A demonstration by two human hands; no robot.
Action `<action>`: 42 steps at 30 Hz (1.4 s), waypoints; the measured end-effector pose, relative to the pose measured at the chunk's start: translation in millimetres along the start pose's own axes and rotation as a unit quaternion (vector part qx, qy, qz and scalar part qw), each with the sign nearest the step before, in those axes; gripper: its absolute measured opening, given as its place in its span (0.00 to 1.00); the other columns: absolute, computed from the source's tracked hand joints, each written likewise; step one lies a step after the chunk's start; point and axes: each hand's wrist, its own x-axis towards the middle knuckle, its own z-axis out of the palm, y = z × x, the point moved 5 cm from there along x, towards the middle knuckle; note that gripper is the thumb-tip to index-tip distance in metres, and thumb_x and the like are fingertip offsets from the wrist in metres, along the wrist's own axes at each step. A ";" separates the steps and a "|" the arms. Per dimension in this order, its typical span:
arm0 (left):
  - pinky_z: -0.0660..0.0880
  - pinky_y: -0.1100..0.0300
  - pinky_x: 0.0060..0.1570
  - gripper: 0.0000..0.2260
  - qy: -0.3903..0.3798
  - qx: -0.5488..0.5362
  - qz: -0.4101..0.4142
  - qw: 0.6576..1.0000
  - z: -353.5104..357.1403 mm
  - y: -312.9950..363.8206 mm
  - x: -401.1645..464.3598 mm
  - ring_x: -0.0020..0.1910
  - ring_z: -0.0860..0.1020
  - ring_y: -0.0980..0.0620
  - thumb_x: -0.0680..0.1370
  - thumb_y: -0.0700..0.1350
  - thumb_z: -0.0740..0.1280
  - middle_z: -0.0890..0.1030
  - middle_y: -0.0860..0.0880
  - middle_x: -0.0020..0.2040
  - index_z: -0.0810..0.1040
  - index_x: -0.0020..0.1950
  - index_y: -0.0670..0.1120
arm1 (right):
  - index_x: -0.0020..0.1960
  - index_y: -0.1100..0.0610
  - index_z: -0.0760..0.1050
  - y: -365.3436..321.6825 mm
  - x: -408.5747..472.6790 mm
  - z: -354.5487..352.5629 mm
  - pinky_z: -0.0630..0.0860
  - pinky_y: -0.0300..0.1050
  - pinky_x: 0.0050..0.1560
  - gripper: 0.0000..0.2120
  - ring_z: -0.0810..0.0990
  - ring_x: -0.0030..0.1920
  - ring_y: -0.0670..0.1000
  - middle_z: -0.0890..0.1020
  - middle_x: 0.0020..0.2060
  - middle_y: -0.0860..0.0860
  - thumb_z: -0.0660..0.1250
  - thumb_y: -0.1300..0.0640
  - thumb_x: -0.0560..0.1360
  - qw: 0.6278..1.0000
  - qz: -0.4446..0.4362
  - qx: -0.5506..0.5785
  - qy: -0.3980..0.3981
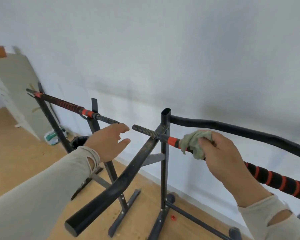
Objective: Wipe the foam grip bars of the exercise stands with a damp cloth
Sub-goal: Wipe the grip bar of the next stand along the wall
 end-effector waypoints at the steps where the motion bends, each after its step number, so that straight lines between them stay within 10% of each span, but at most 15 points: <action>1: 0.75 0.59 0.57 0.19 -0.004 -0.005 -0.004 1.000 1.8 -3.3 2.8 0.51 0.74 0.61 0.81 0.58 0.61 0.74 0.60 0.66 0.68 0.71 0.57 | 0.49 0.52 0.79 -0.2 2.7 3.4 0.74 0.41 0.39 0.10 0.80 0.43 0.50 0.82 0.44 0.48 0.60 0.55 0.84 1.000 0.003 0.000 -0.002; 17: 0.77 0.52 0.57 0.18 -0.019 -0.258 -0.057 0.964 61.7 -49.8 97.6 0.54 0.78 0.53 0.82 0.56 0.62 0.75 0.56 0.63 0.69 0.70 0.52 | 0.49 0.48 0.73 -20.5 73.1 57.2 0.69 0.41 0.36 0.07 0.78 0.40 0.48 0.80 0.41 0.46 0.61 0.48 0.83 0.994 -0.021 -0.107 0.031; 26: 0.84 0.52 0.47 0.12 -0.038 -0.483 -0.137 0.864 99.7 -48.0 119.9 0.41 0.84 0.52 0.80 0.56 0.65 0.84 0.50 0.47 0.78 0.54 0.49 | 0.49 0.47 0.69 -32.1 98.3 99.1 0.74 0.43 0.36 0.04 0.79 0.33 0.45 0.81 0.35 0.43 0.63 0.49 0.81 0.969 -0.131 -0.201 0.063; 32: 0.84 0.51 0.44 0.13 -0.022 -0.534 -0.143 0.833 109.0 -50.8 120.8 0.35 0.82 0.53 0.80 0.54 0.68 0.85 0.48 0.43 0.81 0.50 0.44 | 0.54 0.44 0.72 -15.8 90.9 158.5 0.78 0.43 0.55 0.11 0.79 0.47 0.46 0.81 0.49 0.41 0.58 0.38 0.81 0.888 -0.211 -0.375 -0.158; 36: 0.84 0.52 0.43 0.13 -0.020 -0.548 -0.147 0.823 110.2 -49.6 119.1 0.34 0.81 0.53 0.80 0.53 0.68 0.84 0.46 0.43 0.81 0.51 0.43 | 0.62 0.41 0.75 -10.1 93.4 147.3 0.75 0.43 0.63 0.16 0.77 0.57 0.44 0.80 0.61 0.39 0.59 0.36 0.81 0.900 -0.180 -0.351 -0.183; 42: 0.84 0.55 0.42 0.14 -0.022 -0.546 -0.129 0.827 111.8 -53.4 120.2 0.34 0.82 0.51 0.79 0.54 0.69 0.84 0.46 0.38 0.82 0.49 0.42 | 0.62 0.43 0.73 -17.8 96.7 138.0 0.77 0.42 0.54 0.11 0.76 0.51 0.45 0.80 0.55 0.41 0.60 0.42 0.83 0.849 -0.192 -0.447 -0.205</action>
